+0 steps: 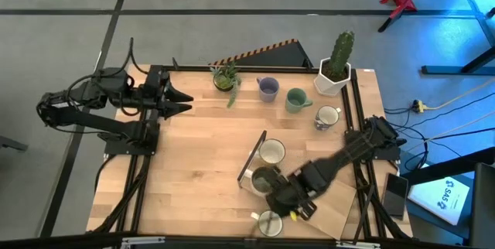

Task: Place coffee mugs
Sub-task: Put the bottom blue pattern mug on the shelf

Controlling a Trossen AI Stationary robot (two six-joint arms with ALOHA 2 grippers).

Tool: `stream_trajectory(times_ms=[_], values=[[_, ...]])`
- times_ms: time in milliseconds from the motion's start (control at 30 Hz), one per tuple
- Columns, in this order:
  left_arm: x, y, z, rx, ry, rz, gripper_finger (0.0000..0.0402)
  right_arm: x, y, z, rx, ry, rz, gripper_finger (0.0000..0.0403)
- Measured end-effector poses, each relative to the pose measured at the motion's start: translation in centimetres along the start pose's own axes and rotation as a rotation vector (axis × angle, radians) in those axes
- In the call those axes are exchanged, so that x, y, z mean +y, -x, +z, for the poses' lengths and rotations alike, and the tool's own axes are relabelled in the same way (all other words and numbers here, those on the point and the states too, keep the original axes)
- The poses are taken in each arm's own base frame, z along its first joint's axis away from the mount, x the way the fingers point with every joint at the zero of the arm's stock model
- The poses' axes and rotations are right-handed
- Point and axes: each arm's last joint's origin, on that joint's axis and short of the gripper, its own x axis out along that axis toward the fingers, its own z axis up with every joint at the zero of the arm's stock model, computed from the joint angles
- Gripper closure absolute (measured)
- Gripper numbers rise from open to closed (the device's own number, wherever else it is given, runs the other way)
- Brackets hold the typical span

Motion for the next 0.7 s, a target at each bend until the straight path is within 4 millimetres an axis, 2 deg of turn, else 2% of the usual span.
stream_trajectory(times_ms=[200, 333, 500, 700], values=[[0.0, -1.1, -0.3, 0.042, 0.071, -0.006, 0.0266, 4.9, -0.3, 1.6, -0.063, 0.180, -0.017, 0.0213], [0.0, -1.7, -0.5, 0.071, 0.116, -0.025, 0.0266, 6.3, -1.6, 2.6, -0.089, 0.268, -0.009, 0.0213], [-0.1, -2.1, -0.6, 0.082, 0.133, -0.031, 0.0266, 6.8, -4.1, 3.3, -0.073, 0.331, -0.004, 0.0213], [-0.4, -2.2, -0.7, 0.089, 0.134, -0.033, 0.0266, 6.6, -5.6, 3.8, -0.076, 0.382, -0.036, 0.0213]])
